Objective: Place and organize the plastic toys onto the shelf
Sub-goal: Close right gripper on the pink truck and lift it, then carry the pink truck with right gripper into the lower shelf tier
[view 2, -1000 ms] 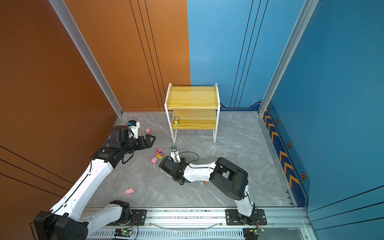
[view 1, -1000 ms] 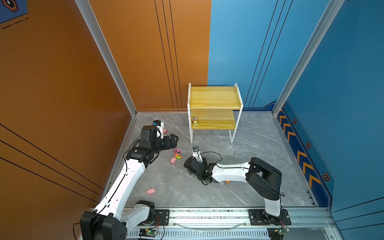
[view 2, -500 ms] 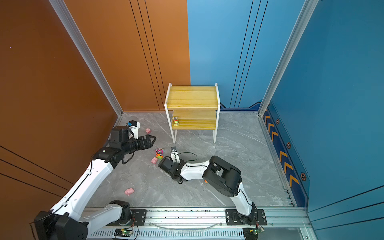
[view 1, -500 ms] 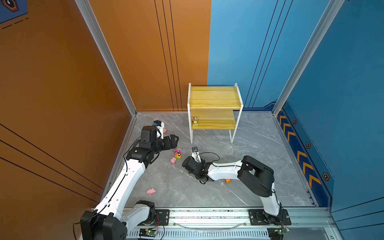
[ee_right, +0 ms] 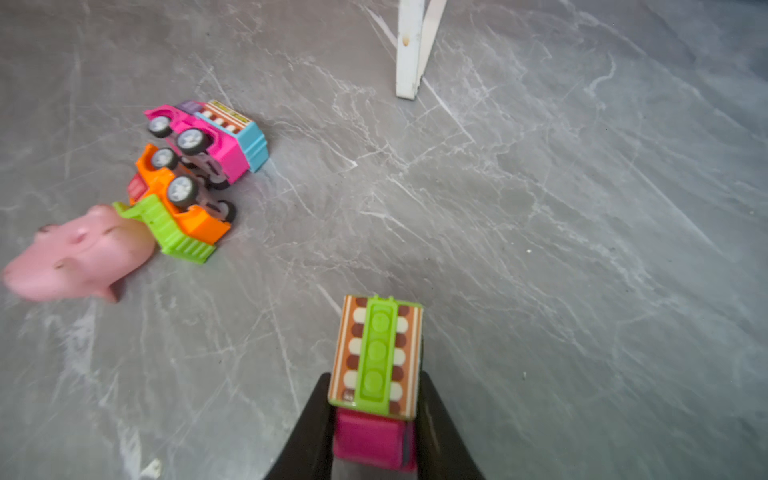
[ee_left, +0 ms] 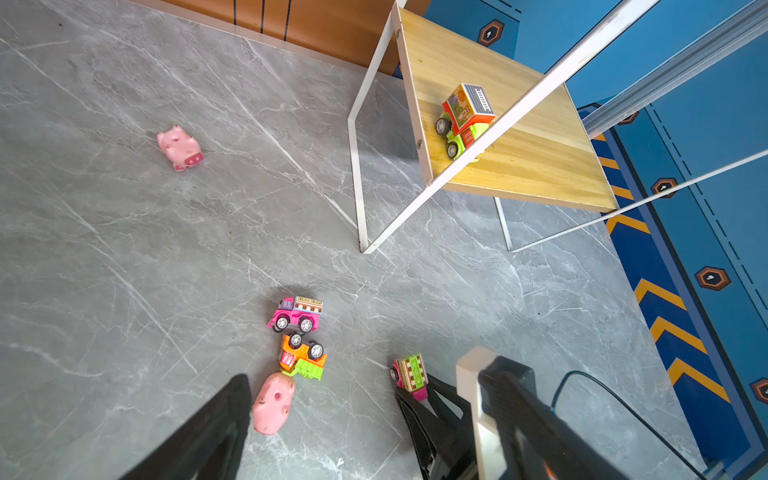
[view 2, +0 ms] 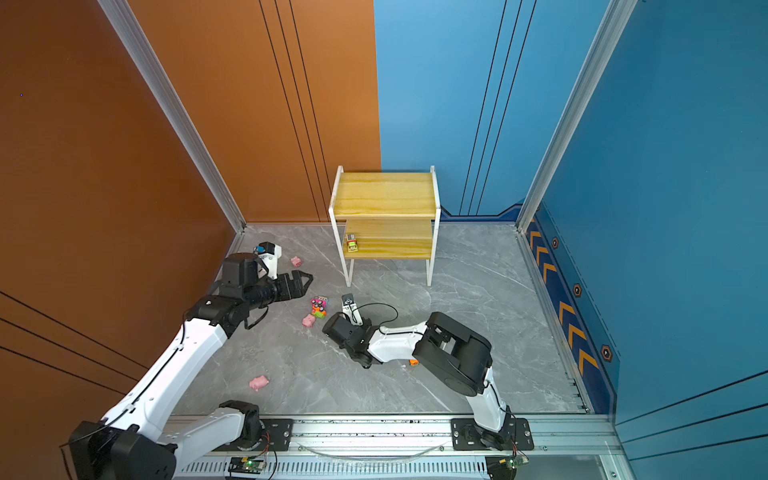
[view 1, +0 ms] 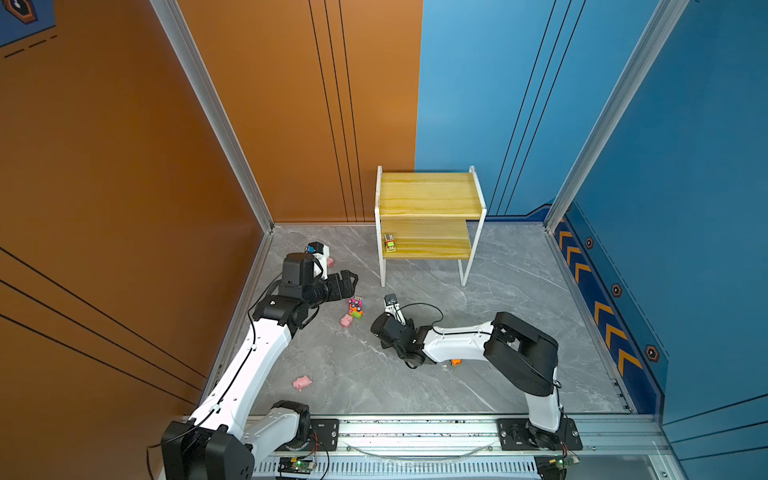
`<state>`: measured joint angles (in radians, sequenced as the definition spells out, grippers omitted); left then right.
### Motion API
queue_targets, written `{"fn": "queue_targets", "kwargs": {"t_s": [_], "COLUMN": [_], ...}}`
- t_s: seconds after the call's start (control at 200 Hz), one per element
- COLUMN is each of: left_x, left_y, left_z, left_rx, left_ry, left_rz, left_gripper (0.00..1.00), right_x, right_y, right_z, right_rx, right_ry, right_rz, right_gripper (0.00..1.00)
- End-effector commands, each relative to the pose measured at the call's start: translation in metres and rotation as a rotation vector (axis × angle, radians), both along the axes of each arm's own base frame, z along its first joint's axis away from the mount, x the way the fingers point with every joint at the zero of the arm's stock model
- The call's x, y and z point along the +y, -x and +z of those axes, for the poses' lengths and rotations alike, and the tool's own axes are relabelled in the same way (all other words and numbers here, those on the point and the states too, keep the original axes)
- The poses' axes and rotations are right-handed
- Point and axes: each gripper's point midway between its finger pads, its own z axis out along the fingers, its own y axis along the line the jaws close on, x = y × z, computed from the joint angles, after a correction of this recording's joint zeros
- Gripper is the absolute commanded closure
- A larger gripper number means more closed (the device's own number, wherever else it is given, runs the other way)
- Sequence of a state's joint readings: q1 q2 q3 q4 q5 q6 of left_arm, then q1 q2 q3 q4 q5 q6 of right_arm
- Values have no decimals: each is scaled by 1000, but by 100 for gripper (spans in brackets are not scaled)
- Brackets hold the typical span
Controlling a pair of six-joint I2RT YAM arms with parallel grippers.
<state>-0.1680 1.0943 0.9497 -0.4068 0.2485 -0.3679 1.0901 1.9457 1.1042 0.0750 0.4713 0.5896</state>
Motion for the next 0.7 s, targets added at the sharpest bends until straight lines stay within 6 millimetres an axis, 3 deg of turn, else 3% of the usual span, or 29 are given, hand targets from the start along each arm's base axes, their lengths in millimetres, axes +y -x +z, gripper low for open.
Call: {"fn": "queue_targets", "kwargs": {"t_s": [0.0, 0.16, 0.305, 0.696], "left_x": [-2, -1, 2, 2], "left_y": [1, 0, 0, 1], "left_z": [7, 6, 8, 7], "left_rx": [-24, -22, -25, -22], "left_ry": [37, 40, 42, 44], "left_rz": [-10, -7, 1, 3], "left_gripper": [8, 9, 9, 9], "right_x": [13, 10, 2, -27], "right_y": [7, 16, 10, -46], "right_z": [36, 65, 92, 150], "right_rx": [-60, -111, -157, -262], "right_ry": [-59, -73, -85, -80], "right_rz": [145, 236, 249, 164], "right_gripper": [77, 78, 78, 77]}}
